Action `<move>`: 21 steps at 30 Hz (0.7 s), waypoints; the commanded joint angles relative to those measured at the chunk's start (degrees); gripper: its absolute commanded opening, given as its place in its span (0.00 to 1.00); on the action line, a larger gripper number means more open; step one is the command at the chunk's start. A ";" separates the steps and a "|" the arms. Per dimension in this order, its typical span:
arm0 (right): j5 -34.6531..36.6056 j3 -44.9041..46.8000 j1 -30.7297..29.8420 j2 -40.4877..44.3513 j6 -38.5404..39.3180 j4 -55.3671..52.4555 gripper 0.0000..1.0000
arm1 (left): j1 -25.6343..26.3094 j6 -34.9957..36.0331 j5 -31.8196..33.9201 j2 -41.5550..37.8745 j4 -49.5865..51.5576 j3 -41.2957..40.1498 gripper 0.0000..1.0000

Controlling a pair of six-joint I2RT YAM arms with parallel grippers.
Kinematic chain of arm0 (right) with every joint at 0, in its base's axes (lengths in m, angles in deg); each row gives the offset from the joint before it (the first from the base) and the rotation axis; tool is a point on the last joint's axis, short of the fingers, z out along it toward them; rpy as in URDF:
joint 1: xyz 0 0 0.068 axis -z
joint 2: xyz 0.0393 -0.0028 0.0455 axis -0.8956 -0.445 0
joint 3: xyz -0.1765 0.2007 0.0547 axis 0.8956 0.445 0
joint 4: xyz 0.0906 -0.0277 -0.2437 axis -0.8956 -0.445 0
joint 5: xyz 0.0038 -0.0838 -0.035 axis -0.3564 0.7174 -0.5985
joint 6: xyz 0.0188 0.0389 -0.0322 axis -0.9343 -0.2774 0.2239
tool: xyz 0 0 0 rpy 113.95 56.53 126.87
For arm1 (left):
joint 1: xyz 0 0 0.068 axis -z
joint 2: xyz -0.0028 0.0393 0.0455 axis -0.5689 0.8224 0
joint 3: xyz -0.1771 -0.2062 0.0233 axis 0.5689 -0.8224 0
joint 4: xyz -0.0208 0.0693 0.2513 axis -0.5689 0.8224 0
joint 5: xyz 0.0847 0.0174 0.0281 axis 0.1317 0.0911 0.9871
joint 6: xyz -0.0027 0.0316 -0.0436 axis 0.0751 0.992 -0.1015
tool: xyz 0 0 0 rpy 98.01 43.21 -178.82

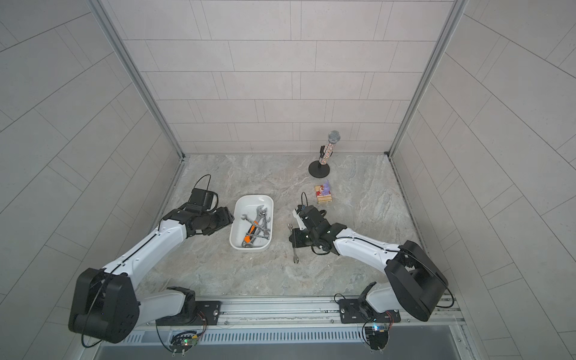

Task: Take out the wrench from the storage box
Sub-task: Place the wrench at the center of the board.

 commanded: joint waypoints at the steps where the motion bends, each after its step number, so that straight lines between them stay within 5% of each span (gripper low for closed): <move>1: -0.23 -0.94 -0.12 -0.94 -4.70 6.53 0.00 | 0.19 -0.56 -1.66 -0.26 -1.07 0.49 0.64; 13: -0.99 1.32 -0.23 -10.39 -10.39 11.36 0.00 | 0.18 -0.91 -4.25 -2.32 -2.26 -0.57 0.65; 21: -0.69 0.90 -0.35 -11.11 -9.23 6.56 0.10 | 0.18 -1.02 -5.61 -2.52 -2.61 -0.67 0.65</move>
